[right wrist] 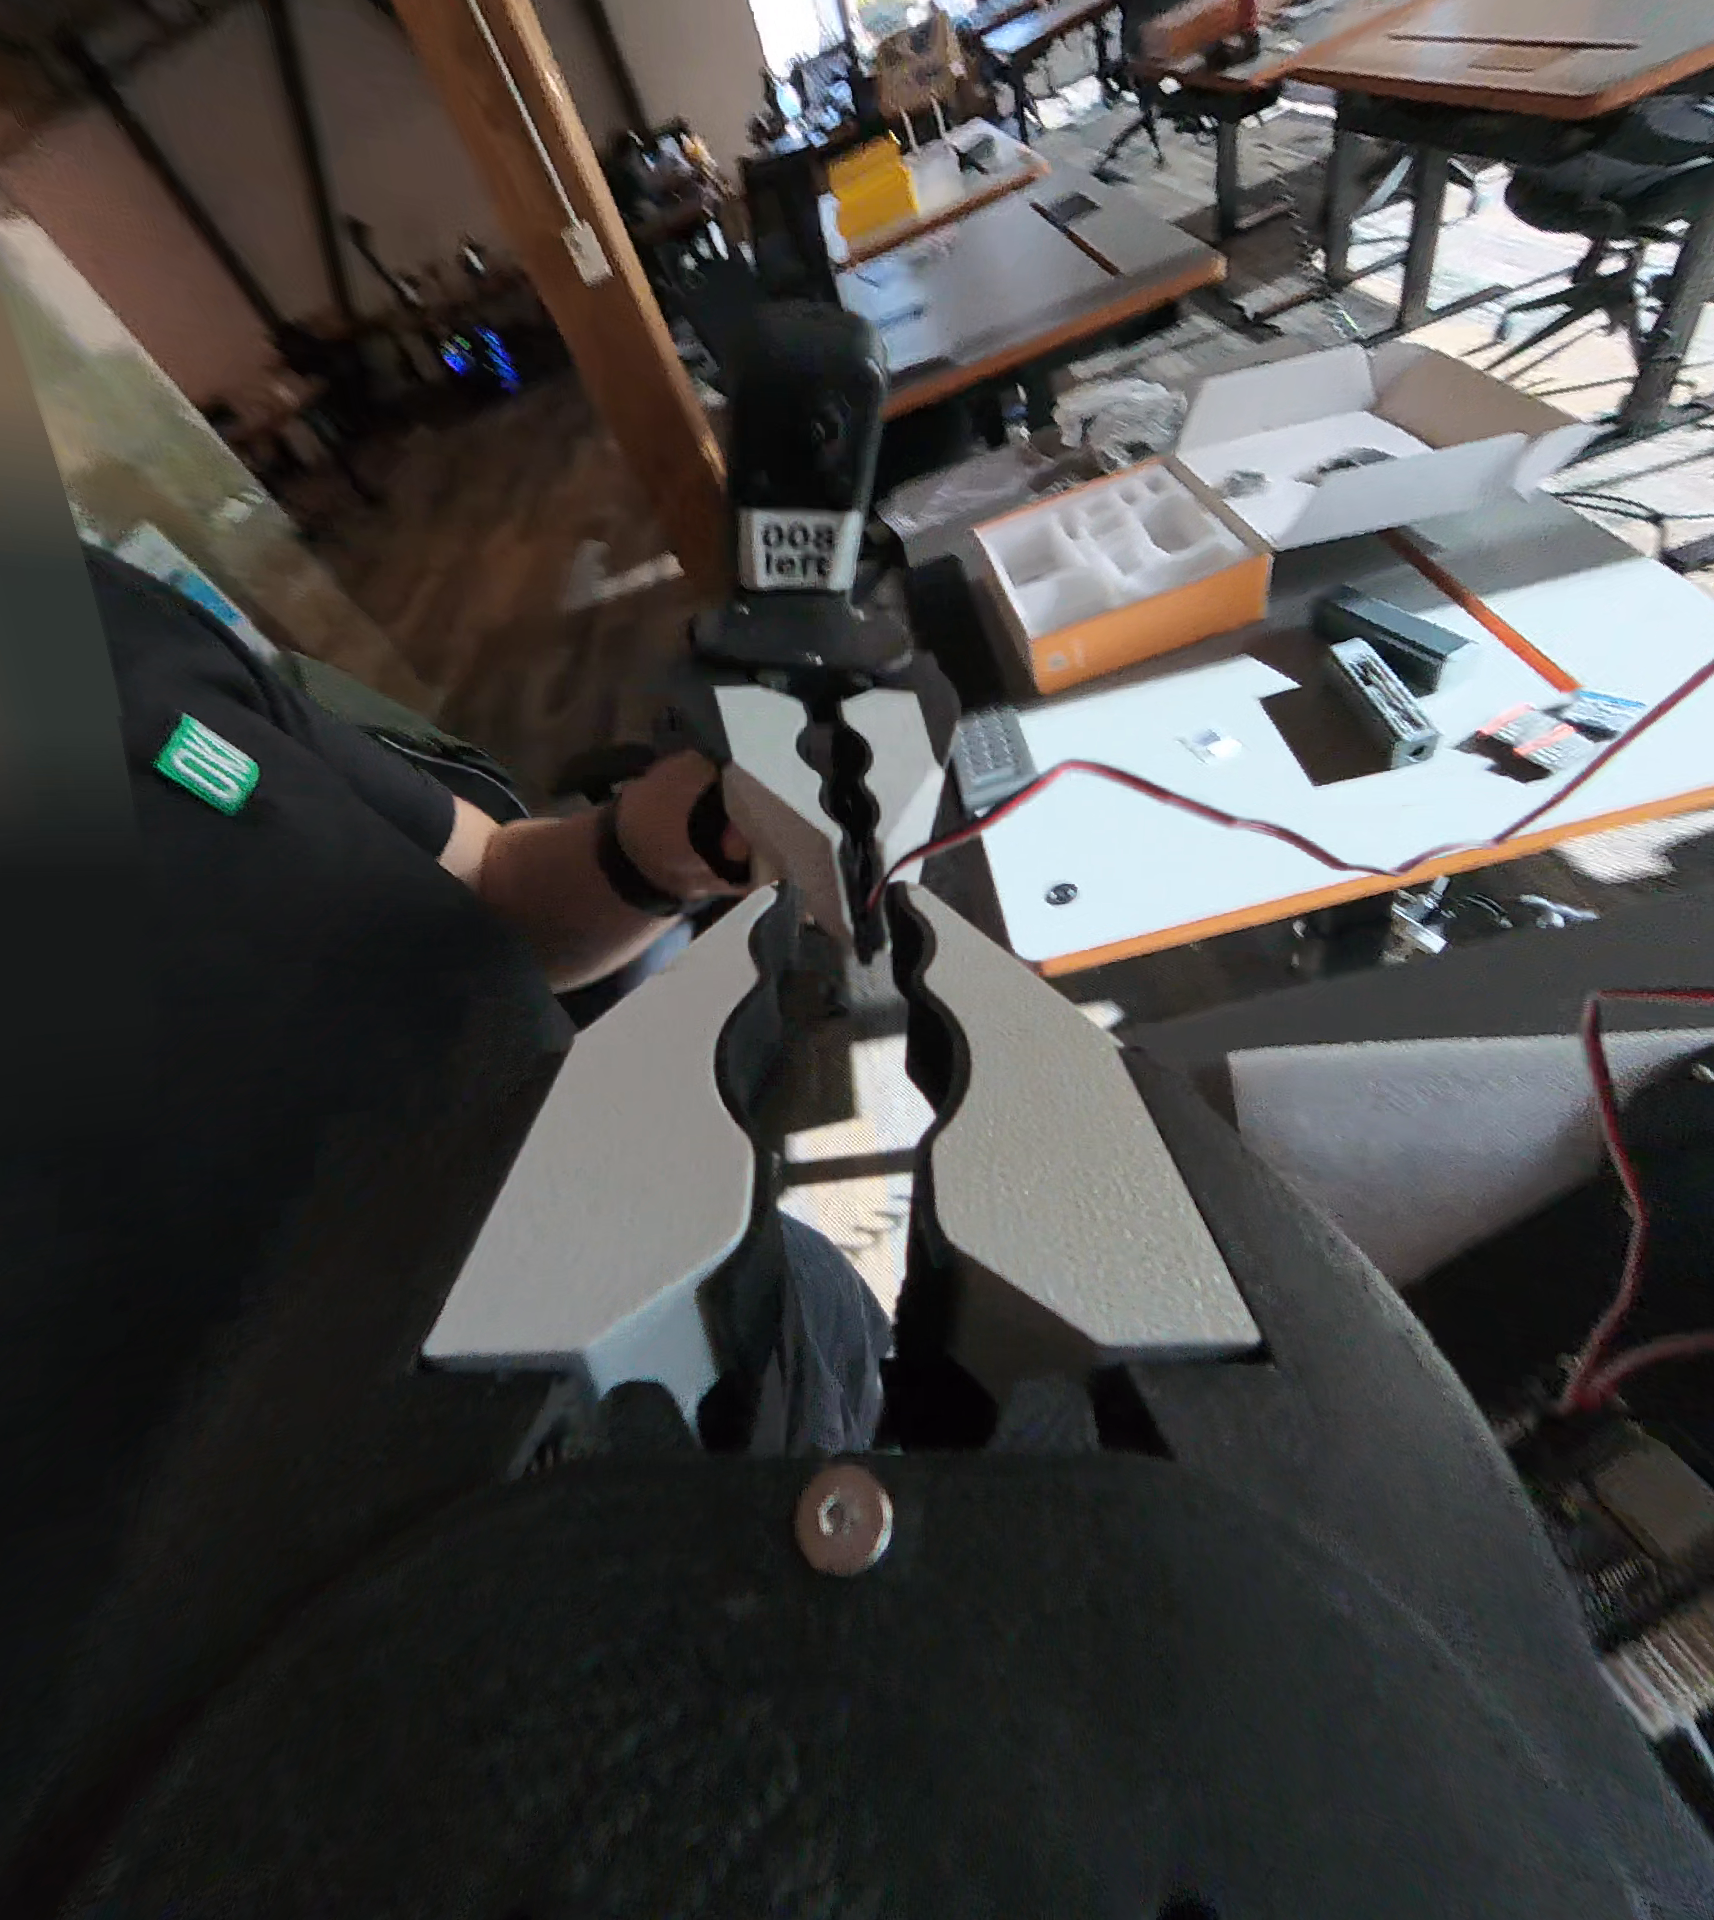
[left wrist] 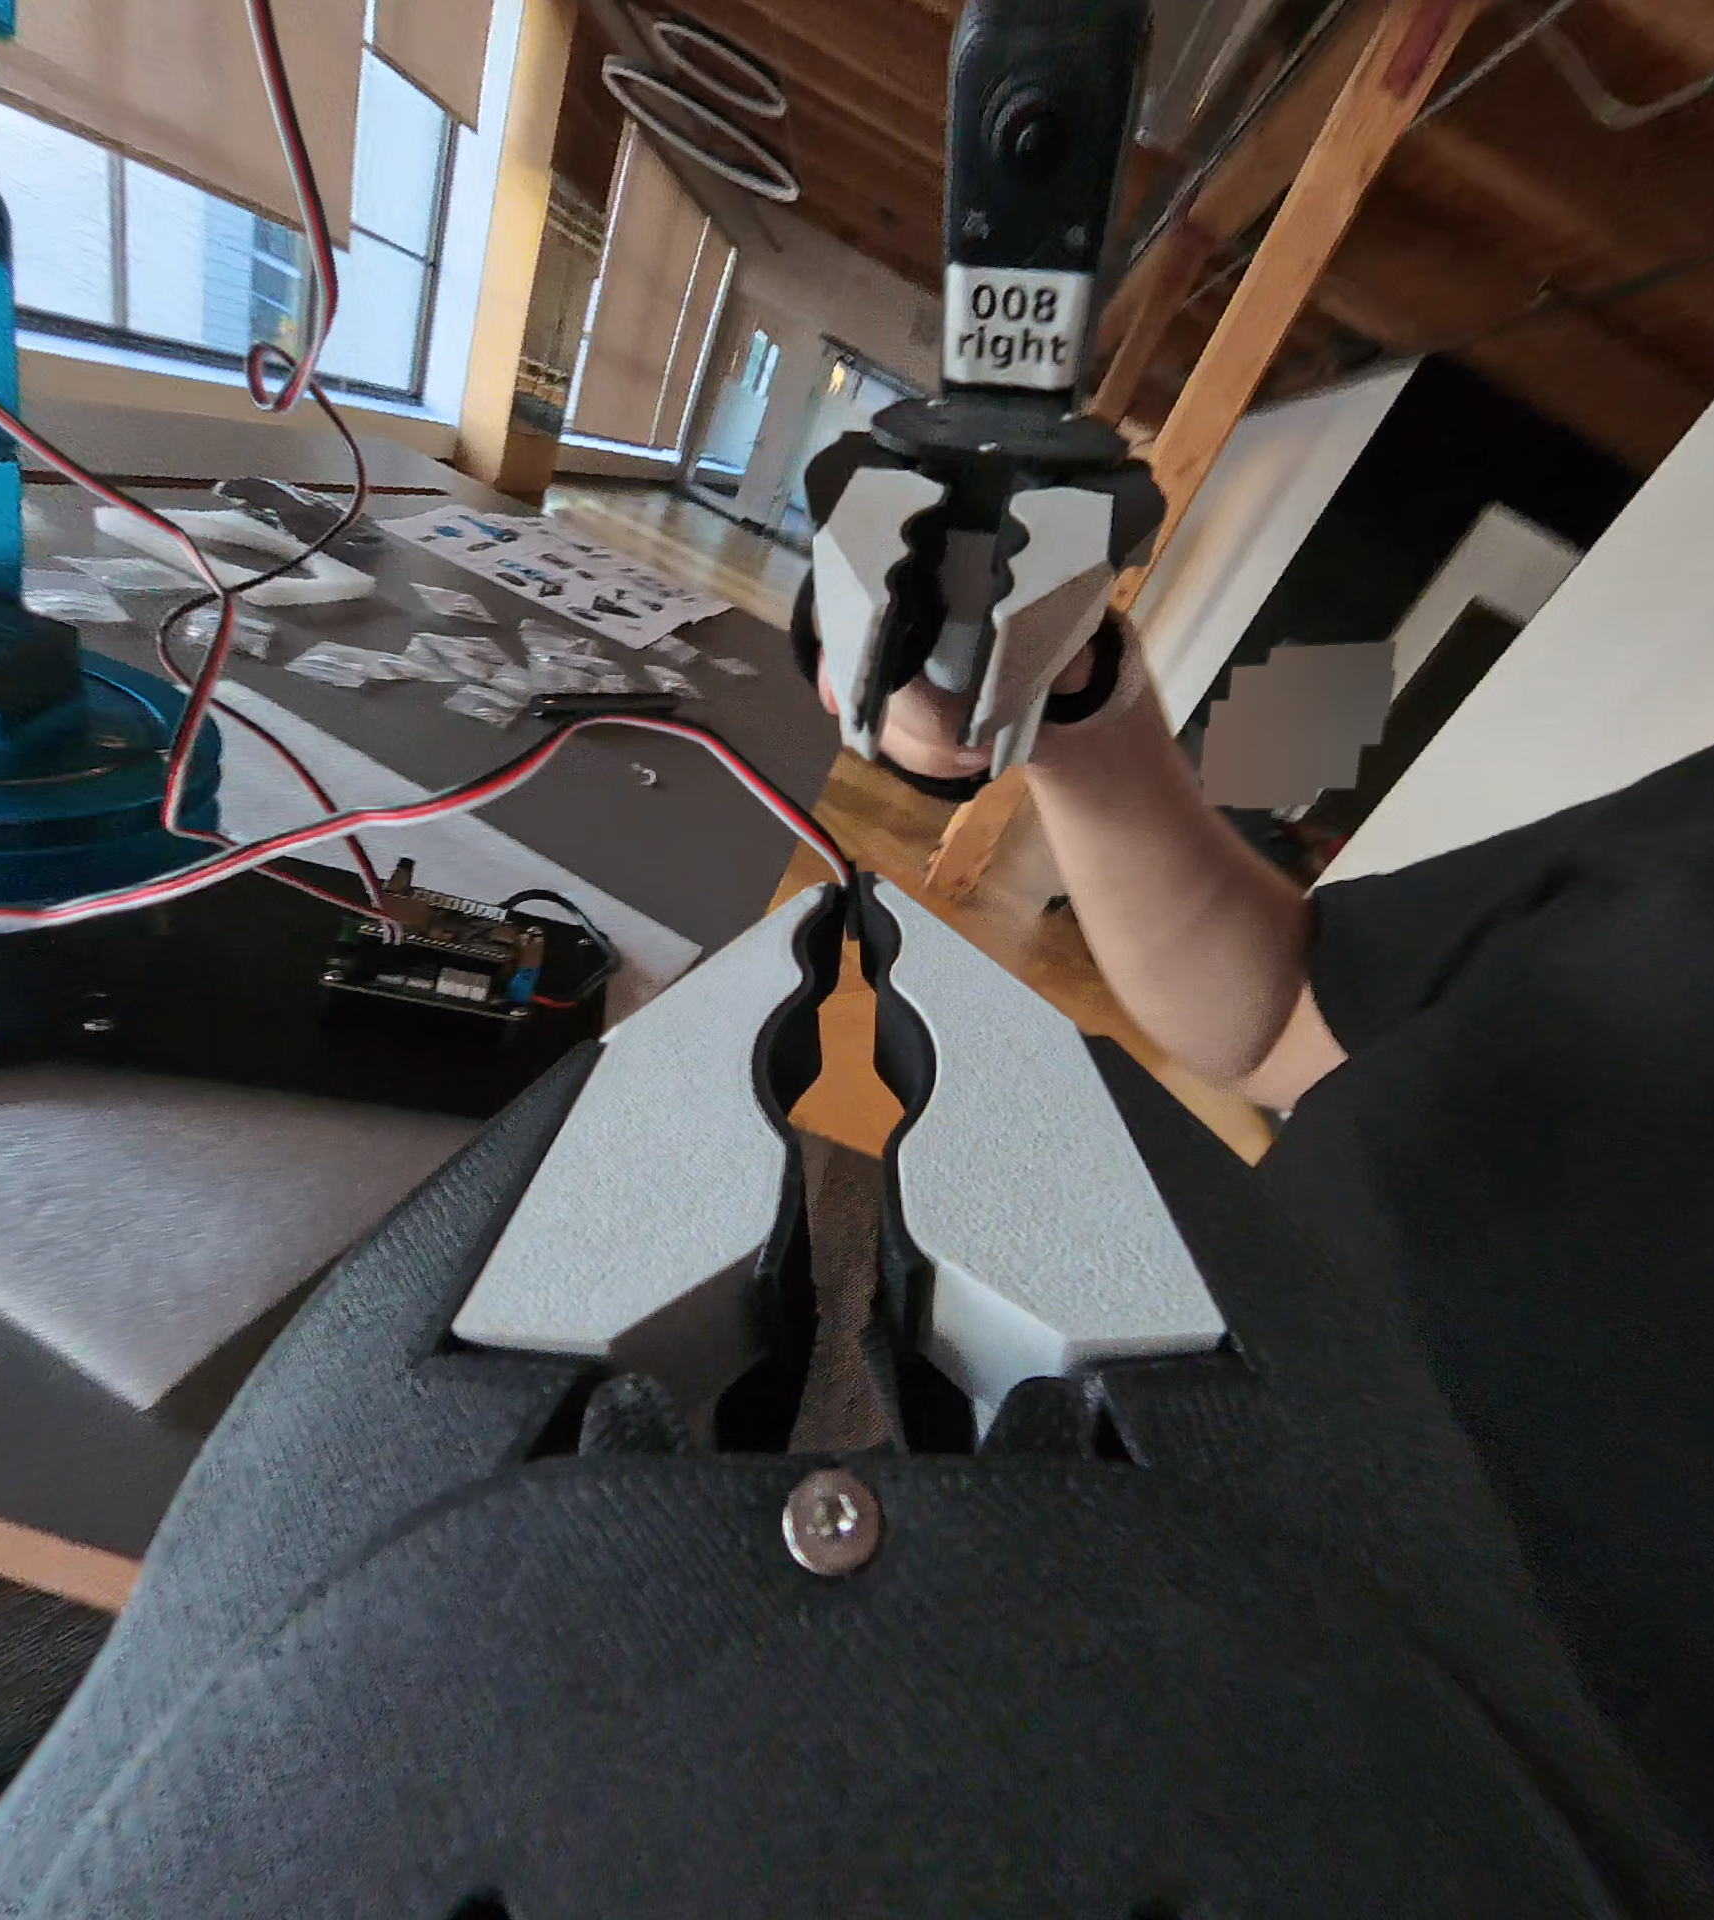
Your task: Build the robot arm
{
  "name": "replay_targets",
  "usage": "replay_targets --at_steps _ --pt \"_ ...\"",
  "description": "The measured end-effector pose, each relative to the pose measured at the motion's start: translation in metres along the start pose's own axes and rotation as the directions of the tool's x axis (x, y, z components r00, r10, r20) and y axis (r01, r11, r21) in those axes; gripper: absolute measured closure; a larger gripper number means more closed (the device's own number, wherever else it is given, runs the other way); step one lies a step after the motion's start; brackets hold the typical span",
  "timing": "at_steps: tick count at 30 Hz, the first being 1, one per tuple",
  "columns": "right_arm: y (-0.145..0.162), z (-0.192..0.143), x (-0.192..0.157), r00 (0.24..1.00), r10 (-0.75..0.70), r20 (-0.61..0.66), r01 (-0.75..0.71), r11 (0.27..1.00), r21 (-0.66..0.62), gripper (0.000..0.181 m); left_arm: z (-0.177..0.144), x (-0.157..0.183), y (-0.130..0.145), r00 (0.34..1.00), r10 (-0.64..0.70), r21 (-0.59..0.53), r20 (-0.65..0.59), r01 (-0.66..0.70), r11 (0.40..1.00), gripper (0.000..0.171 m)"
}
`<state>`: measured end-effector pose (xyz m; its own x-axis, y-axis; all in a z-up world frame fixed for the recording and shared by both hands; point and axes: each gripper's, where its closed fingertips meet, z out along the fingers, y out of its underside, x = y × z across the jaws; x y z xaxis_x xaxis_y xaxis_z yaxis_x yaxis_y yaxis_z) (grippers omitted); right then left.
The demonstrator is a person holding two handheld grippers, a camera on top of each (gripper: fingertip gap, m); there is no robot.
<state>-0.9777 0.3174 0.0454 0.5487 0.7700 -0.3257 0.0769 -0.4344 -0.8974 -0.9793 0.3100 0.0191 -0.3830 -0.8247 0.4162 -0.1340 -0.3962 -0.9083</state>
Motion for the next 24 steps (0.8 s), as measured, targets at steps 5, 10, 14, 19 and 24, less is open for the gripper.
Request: replay_targets --at_steps 5,10,14,19,24 --pt "0.010 0.008 0.006 0.987 0.131 -0.090 -0.134 0.991 -0.028 0.163 0.007 0.005 0.013 0.988 0.146 -0.120 0.055 -0.138 0.983 0.171" --pt "0.028 0.015 0.004 0.968 0.251 -0.003 -0.251 0.966 -0.057 0.170 0.015 0.010 0.019 0.983 0.170 -0.149 0.074 -0.158 0.976 0.171" --pt "0.032 0.009 -0.007 0.976 0.213 0.046 -0.209 0.975 -0.080 0.180 0.017 0.012 0.022 0.981 0.176 -0.158 0.078 -0.162 0.974 0.161" --pt "0.029 -0.001 -0.015 0.972 0.206 0.115 -0.194 0.975 -0.110 0.180 0.011 0.010 -0.005 0.994 -0.061 -0.045 -0.088 0.057 0.997 0.146" --pt "0.032 -0.007 -0.013 0.967 0.207 0.146 -0.185 0.971 -0.151 0.180 0.031 0.018 -0.019 0.932 -0.201 -0.010 -0.303 0.207 0.978 0.164"
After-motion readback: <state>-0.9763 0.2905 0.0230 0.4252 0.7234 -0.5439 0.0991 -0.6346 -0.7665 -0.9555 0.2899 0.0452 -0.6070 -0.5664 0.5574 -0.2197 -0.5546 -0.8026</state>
